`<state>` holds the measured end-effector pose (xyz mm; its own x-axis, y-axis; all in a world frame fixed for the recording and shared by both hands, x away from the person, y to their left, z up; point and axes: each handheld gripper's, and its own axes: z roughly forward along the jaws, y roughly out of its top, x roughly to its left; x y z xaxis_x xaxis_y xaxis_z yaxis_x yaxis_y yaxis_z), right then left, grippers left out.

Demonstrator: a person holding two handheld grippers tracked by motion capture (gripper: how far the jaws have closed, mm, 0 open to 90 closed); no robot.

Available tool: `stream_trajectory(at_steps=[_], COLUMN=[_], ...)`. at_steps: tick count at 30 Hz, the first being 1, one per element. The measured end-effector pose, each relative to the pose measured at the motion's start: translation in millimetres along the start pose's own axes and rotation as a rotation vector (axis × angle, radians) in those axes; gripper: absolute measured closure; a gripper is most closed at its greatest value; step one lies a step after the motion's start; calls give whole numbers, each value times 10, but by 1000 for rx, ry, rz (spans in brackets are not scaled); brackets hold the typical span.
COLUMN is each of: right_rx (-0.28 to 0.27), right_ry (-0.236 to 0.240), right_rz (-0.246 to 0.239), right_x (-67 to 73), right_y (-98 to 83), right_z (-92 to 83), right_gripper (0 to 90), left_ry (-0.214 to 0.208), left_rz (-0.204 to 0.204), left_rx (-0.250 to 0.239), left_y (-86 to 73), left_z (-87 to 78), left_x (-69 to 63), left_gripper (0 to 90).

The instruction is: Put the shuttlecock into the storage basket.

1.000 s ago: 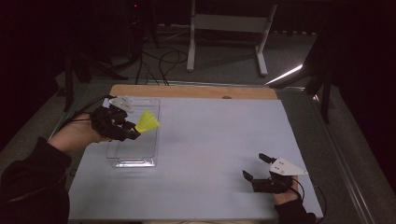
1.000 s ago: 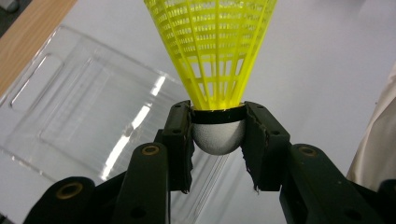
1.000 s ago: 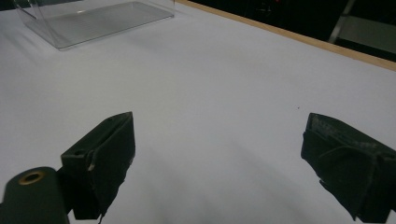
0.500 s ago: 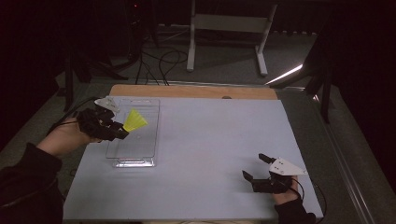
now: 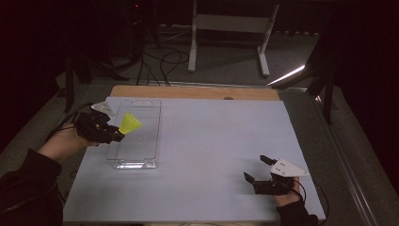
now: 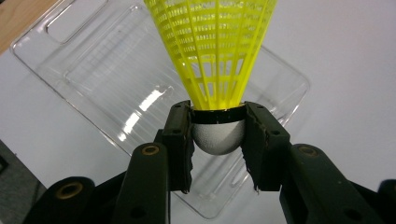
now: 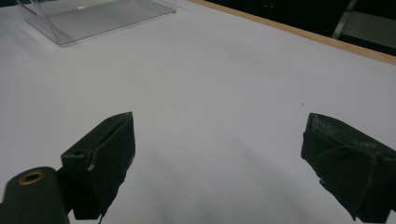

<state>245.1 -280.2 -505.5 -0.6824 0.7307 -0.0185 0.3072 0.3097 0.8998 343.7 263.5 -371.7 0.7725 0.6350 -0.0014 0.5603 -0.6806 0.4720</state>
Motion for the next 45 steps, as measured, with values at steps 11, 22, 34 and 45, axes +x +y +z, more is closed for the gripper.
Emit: stream_trajectory(at_steps=[11, 22, 34, 45], right_rx=[5, 10, 14, 18], right_ry=[3, 7, 8, 12], right_rz=[1, 1, 4, 5], right_x=[1, 3, 3, 3], right_y=[-5, -9, -12, -15], right_z=[6, 10, 15, 18], right_gripper=[99, 100, 100, 100], left_ry=[-24, -16, 10, 15], left_rz=[-27, -88, -126, -124], left_rx=[11, 73, 107, 126], left_y=[-166, -298, -368, -394], left_z=[219, 344, 389, 453], left_x=[69, 48, 53, 44], left_gripper=[651, 651, 650, 649])
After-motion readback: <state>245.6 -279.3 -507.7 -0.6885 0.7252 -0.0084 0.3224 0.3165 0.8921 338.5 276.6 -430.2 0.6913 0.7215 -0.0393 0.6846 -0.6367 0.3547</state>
